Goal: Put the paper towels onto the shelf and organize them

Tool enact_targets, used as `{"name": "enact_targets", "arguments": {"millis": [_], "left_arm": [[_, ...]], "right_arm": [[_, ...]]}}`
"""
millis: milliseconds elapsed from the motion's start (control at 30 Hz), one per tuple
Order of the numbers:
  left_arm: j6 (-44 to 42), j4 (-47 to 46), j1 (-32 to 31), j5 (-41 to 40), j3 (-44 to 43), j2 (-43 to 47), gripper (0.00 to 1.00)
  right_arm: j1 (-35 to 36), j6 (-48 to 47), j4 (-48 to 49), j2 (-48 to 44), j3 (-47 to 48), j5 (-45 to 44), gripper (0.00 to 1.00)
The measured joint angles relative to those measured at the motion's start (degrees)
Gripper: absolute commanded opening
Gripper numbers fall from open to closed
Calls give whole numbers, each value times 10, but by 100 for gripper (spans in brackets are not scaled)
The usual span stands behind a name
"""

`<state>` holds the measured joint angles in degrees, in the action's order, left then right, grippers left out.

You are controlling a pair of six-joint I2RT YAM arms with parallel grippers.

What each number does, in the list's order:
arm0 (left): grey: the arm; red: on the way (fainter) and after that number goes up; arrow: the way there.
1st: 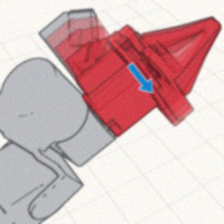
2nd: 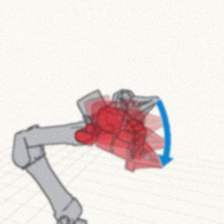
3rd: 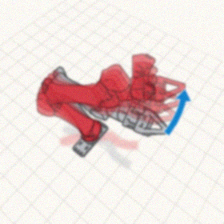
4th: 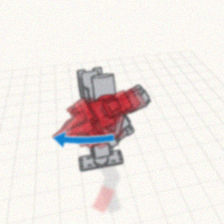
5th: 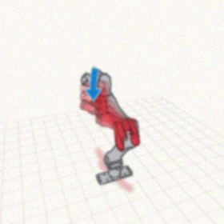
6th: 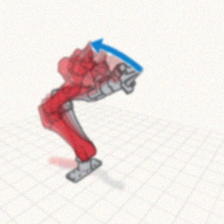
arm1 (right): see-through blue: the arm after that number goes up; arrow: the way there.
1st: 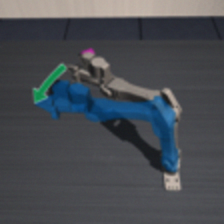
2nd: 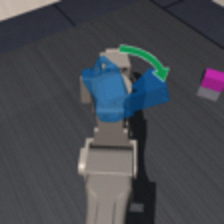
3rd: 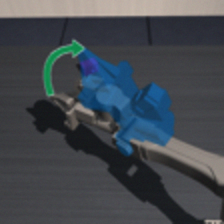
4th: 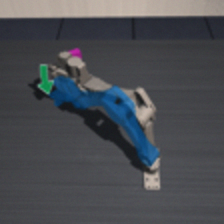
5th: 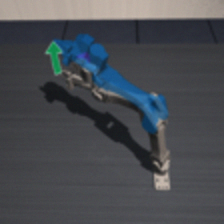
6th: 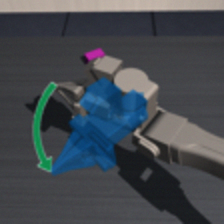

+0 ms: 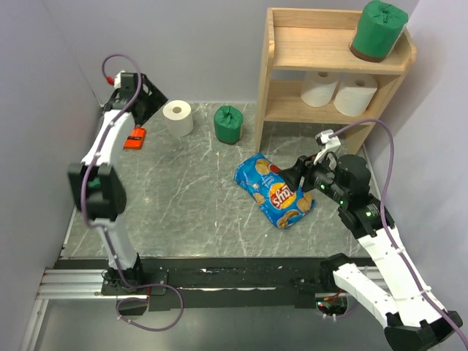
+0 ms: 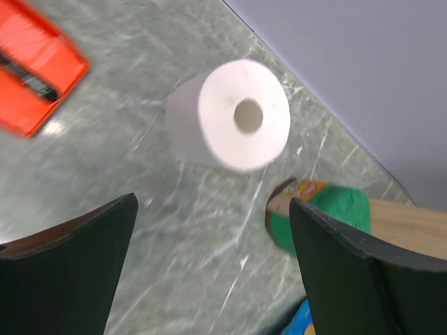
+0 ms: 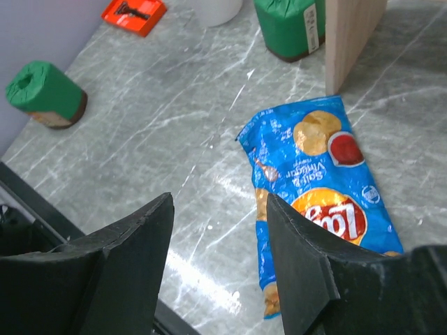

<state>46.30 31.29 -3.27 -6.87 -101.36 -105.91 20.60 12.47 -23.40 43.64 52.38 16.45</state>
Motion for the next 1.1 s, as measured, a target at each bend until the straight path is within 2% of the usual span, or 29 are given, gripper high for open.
{"name": "enact_targets", "arguments": {"millis": [100, 200, 400, 700, 800, 1033, 1100], "left_arm": [[-1, 6, -1, 11, -86, -99, 97], [-2, 10, -2, 21, -121, -165, 96], [-3, 6, -2, 35, -131, -217, 93], [-7, -29, -2, 55, -177, -262, 93], [-11, -41, -2, 56, -190, -282, 90], [-12, -60, 0, 70, -207, -316, 65], [-13, -67, 0, 70, -205, -316, 62]], "right_arm": [[2, -6, -12, -12, 0, 0, 64], [2, -10, -16, -27, 0, 0, 64], [3, -14, -19, -42, 0, 0, 64], [3, -14, -26, -43, 0, -3, 64], [3, -14, -28, -41, 0, -3, 64], [5, -15, -34, -28, 0, -7, 64], [6, -15, -35, -28, 1, -9, 64]]}}
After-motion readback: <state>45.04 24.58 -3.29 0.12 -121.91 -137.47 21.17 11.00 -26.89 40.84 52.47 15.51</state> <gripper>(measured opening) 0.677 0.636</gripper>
